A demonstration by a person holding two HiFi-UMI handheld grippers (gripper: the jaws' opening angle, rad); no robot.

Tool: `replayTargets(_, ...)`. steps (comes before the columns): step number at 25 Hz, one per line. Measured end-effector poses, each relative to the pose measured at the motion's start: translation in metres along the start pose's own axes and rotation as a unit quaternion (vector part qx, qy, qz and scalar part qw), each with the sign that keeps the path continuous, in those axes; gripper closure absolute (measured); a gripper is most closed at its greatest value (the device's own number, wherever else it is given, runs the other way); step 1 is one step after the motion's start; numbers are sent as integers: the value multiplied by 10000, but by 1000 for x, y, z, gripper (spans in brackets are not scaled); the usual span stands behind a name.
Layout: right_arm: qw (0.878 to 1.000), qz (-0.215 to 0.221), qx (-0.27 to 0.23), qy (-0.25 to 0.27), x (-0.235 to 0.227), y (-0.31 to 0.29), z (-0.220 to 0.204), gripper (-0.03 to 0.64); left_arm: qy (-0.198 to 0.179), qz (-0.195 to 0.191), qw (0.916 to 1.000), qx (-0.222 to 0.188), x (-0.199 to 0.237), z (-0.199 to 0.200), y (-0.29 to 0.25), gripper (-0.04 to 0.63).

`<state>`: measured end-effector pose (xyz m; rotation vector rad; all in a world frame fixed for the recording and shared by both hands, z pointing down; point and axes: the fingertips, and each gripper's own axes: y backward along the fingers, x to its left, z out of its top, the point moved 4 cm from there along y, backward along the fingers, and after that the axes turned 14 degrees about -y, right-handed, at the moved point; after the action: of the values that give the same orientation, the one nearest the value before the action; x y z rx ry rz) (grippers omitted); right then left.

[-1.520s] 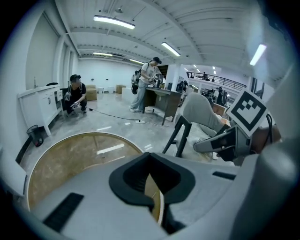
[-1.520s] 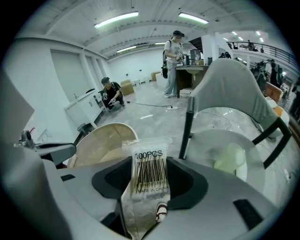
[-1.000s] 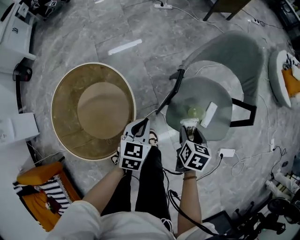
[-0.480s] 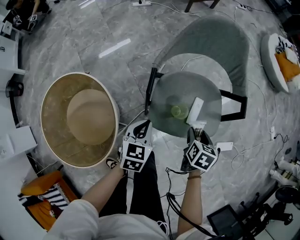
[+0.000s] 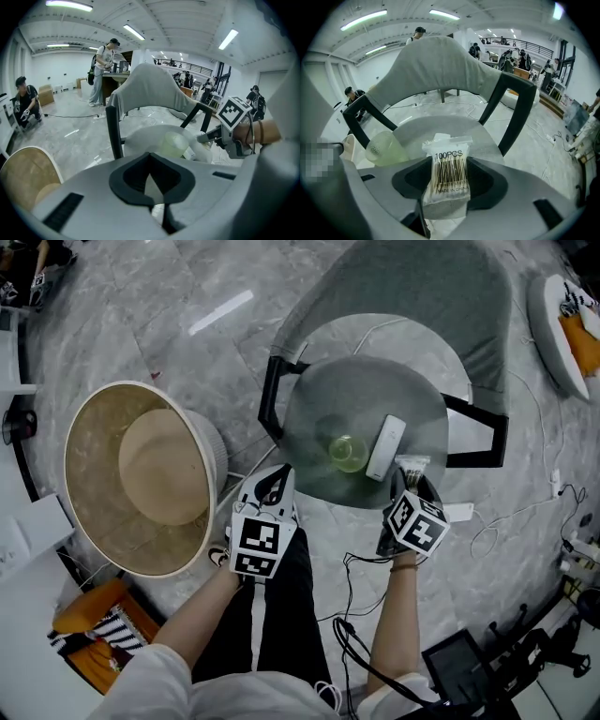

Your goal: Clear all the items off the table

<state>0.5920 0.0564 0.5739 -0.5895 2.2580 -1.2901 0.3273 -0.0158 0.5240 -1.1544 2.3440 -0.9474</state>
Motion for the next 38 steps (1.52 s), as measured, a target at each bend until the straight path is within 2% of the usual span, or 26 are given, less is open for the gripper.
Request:
replayTargets(7, 9996, -141, 186, -174, -14, -32, 2, 376, -17, -79, 10000, 9, 1, 2, -6, 592)
replayTargets(14, 9995, -162, 219, -173, -18, -51, 5, 370, 204, 40, 9998, 56, 8, -6, -10, 592)
replayTargets(21, 9993, -166, 29, -346, -15, -41, 9, 353, 237, 186, 9995, 65, 22, -7, 4, 592)
replayTargets(26, 9985, -210, -231, -457, -4, -6, 10, 353, 361, 322, 9988, 4, 36, -4, 29, 592)
replayTargets(32, 9981, 176, -567, 149, 43, 56, 20, 356, 534, 674, 9962, -117, 62, -6, 82, 592)
replayTargets(35, 9941, 582, -735, 551, 88, 90, 26, 388, 699, 979, 9924, -242, 80, -3, 116, 592)
replayTargets(38, 9849, 1108, -878, 995, 150, 120, 28, 394, 979, 1359, 9848, -455, 104, 1, 159, 592)
